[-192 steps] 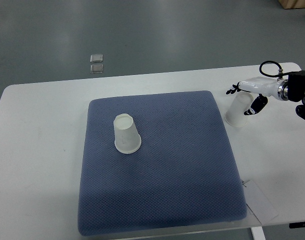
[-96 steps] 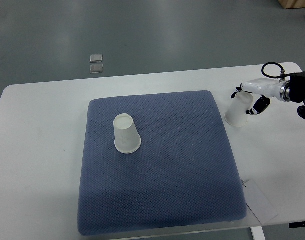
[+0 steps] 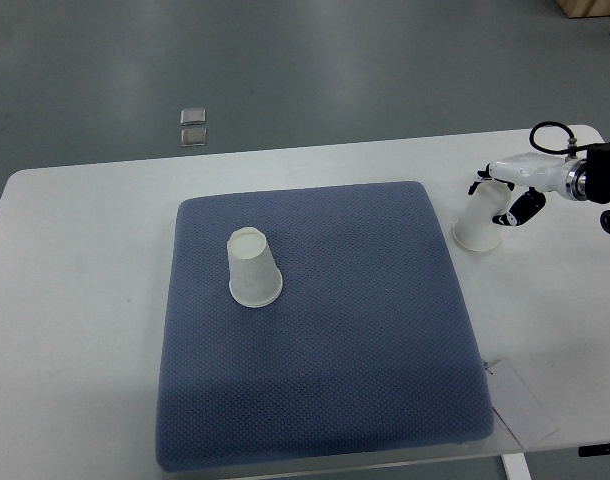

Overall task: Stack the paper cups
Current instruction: 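Close the right hand fingers to grip the paper cup, then lift the cup with the right hand and carry it over the other cup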

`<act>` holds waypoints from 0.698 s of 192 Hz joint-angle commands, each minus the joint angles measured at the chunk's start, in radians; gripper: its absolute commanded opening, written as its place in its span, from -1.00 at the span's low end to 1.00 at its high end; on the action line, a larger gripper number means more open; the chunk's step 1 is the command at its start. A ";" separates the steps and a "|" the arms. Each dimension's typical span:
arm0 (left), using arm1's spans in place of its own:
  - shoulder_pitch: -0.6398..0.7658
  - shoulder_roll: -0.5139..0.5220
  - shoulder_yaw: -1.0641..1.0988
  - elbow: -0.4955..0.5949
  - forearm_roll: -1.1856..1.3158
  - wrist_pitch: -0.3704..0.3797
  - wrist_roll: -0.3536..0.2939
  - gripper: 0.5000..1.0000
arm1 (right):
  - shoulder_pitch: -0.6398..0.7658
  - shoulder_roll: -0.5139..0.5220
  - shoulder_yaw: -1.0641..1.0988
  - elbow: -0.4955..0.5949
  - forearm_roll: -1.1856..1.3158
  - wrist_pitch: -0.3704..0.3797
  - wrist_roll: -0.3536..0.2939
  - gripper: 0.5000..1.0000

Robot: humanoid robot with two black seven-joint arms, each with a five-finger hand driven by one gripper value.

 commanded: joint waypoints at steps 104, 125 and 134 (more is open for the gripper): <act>0.000 0.000 0.001 0.001 0.000 0.000 0.000 1.00 | 0.473 -0.045 0.014 0.426 0.049 0.179 0.021 -0.74; 0.000 0.000 0.000 0.000 0.000 0.000 0.000 1.00 | 0.504 0.050 0.012 0.456 0.047 0.237 0.021 -0.74; 0.000 0.000 0.000 0.000 0.000 0.000 0.000 1.00 | 0.506 0.073 0.012 0.456 0.046 0.246 0.021 -0.74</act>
